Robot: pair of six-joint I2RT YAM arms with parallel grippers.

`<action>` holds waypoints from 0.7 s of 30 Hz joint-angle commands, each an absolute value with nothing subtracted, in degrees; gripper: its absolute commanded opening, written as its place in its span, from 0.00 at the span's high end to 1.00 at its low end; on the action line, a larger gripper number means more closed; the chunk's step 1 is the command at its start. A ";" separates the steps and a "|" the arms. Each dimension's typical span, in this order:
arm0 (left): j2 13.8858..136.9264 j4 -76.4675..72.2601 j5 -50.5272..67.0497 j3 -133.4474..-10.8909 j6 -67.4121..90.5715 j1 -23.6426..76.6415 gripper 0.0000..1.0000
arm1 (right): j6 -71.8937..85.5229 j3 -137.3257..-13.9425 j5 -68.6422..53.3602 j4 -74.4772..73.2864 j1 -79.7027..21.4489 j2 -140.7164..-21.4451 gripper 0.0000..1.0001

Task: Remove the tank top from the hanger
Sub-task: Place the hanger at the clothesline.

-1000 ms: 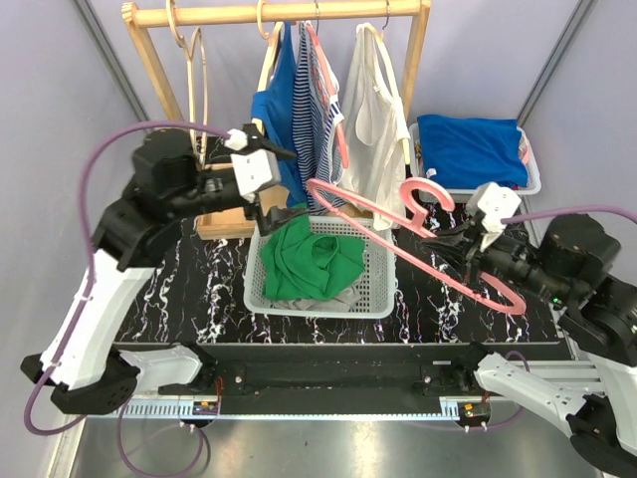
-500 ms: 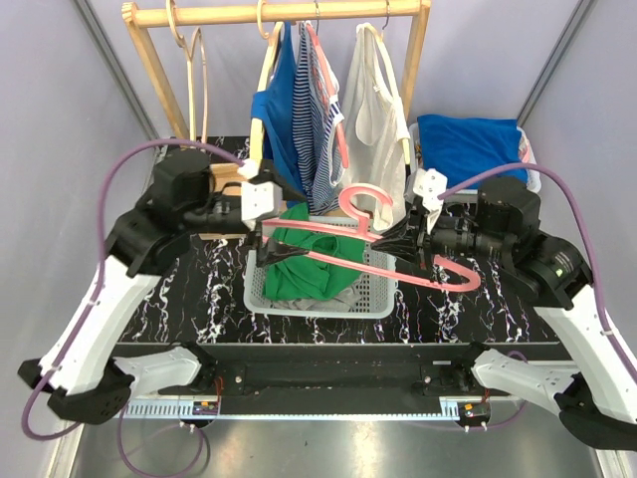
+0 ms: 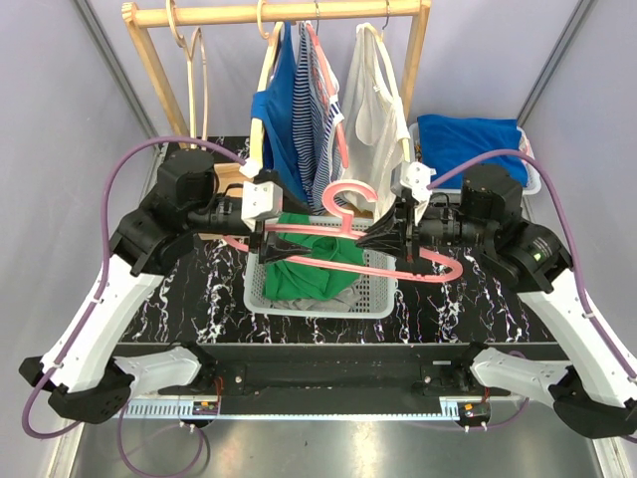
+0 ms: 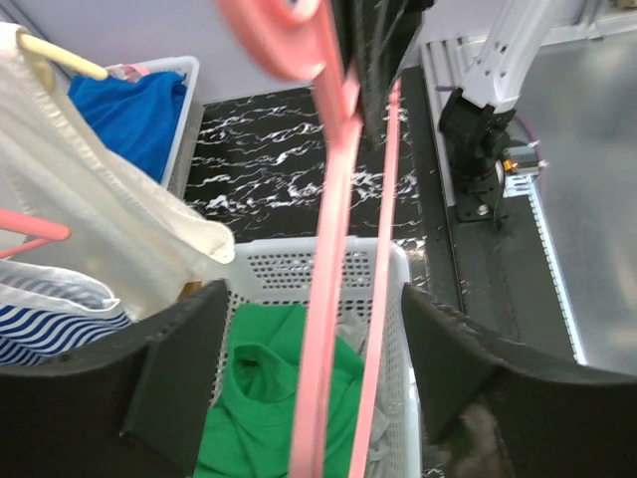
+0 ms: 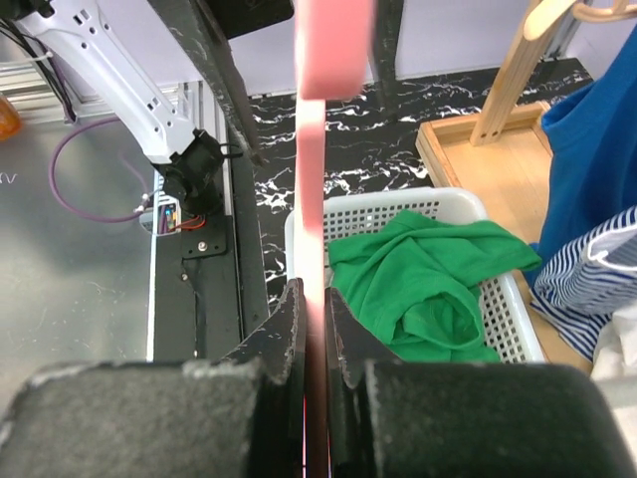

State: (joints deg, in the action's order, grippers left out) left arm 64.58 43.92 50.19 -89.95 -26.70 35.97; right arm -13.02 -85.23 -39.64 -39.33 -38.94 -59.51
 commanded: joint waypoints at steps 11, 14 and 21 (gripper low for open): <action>61.70 41.40 51.94 -87.98 -25.14 36.21 0.75 | -12.39 -86.57 -42.28 -32.52 -38.76 -62.40 1.00; 61.61 41.40 51.68 -87.45 -25.31 36.21 0.80 | -12.57 -86.75 -41.75 -31.91 -38.76 -62.49 1.00; 60.38 41.48 49.93 -85.43 -25.49 36.21 0.60 | -12.74 -87.63 -41.04 -29.88 -38.76 -62.40 1.00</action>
State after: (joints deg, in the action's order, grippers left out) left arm 62.02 41.43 50.72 -86.94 -25.85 35.97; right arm -12.82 -85.23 -41.69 -37.04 -38.96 -62.65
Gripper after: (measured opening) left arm 0.276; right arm 0.081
